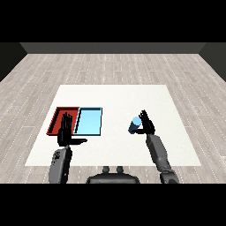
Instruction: Pick the blue can and put it in the blue box
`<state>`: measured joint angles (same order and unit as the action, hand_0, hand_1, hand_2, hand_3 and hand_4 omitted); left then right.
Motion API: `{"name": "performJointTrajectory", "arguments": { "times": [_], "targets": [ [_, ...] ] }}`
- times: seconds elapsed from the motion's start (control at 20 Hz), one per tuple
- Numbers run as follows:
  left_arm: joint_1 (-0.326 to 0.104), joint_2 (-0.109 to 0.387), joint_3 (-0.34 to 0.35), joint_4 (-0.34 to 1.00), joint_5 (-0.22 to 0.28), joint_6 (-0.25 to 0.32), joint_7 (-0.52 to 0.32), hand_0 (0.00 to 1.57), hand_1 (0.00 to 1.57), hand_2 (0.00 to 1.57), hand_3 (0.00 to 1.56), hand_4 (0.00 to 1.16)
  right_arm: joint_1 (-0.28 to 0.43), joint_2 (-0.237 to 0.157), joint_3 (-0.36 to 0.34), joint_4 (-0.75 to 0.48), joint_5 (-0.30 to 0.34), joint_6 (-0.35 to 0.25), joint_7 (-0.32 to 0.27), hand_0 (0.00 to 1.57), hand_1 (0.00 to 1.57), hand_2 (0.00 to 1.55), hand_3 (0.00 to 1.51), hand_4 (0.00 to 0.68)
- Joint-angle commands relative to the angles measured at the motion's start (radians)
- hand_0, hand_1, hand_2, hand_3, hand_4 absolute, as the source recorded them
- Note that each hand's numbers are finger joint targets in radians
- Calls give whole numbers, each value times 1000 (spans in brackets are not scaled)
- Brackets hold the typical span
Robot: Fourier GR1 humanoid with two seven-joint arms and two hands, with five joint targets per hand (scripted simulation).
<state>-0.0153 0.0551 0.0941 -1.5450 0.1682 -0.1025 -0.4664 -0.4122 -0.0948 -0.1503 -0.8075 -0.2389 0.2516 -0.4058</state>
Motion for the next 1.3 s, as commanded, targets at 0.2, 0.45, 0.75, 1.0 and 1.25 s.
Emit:
{"name": "performJointTrajectory", "arguments": {
  "times": [0.2, 0.45, 0.75, 1.0, 1.25],
  "targets": [
    [48, -23, -34, -42, -28, 16, 0, 0, 0, 0, 0, 0, 14, 46, 38, -76, -9, -32, 65, 0, 0, 0, 0, 0],
    [-20, 6, 12, 29, -1, -3, -11, 0, 0, 0, 0, 0, -73, 22, 4, 79, 4, -27, -5, 0, 0, 0, 0, 0],
    [7, 16, 24, -37, 23, -8, 27, 0, 0, 0, 0, 0, -59, 24, 16, 160, 34, 5, -100, 0, 0, 0, 0, 0],
    [-17, 31, 49, -1, 50, -30, 21, 0, 0, 0, 0, 0, -89, 55, 28, 108, 23, -32, -11, 0, 0, 0, 0, 0],
    [34, -30, -23, -86, -9, 34, 39, 0, 0, 0, 0, 0, -153, 15, 3, 205, 63, -125, -56, 1056, 1056, 1218, 1127, 177]
  ]
}}
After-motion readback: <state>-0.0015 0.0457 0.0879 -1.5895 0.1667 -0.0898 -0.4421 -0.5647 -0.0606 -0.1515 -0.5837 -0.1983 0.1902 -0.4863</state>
